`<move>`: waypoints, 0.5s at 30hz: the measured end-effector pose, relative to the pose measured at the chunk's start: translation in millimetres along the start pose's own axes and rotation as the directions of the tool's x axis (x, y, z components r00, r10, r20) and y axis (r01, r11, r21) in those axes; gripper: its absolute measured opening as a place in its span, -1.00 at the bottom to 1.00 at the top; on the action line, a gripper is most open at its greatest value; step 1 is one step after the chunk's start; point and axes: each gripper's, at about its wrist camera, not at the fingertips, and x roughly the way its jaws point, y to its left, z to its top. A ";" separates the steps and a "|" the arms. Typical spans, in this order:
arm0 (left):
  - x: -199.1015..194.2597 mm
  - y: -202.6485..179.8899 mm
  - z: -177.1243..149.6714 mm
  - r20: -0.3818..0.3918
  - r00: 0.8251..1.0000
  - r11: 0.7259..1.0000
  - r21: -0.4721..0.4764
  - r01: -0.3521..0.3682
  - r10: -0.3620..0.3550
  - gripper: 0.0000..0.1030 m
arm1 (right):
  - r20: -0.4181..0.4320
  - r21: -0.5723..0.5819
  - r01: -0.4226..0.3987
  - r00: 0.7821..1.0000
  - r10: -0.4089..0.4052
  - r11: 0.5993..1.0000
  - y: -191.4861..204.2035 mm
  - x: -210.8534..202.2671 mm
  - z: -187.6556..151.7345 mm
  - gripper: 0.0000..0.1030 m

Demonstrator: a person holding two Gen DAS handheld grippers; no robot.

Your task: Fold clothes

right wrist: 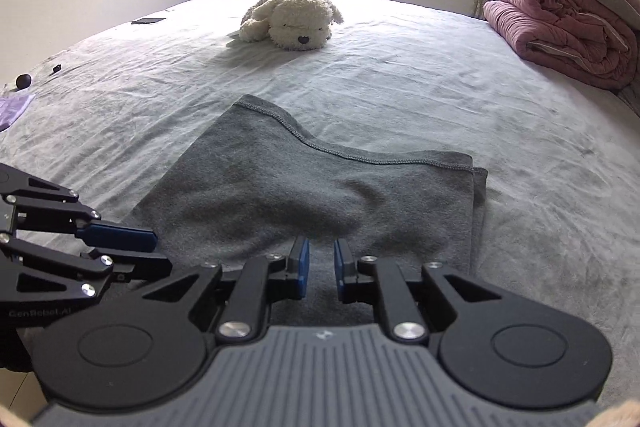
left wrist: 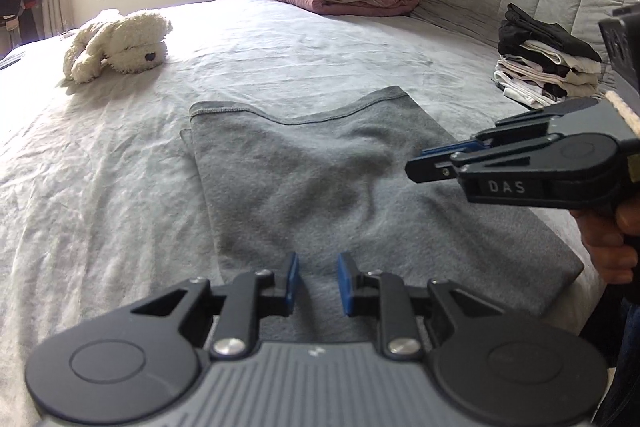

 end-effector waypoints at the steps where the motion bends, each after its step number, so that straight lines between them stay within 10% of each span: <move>1: -0.9 1.7 0.2 -0.001 1.000 1.000 -0.008 -0.003 0.003 -0.58 | -0.007 -0.005 0.005 1.000 -0.005 1.000 -1.0 -1.8 -3.1 -0.70; 15: -38.3 -15.3 -14.7 0.068 0.994 0.995 0.037 0.089 -0.091 -0.58 | -0.027 -0.153 -0.108 0.994 0.105 0.982 19.0 -39.8 -44.3 -0.36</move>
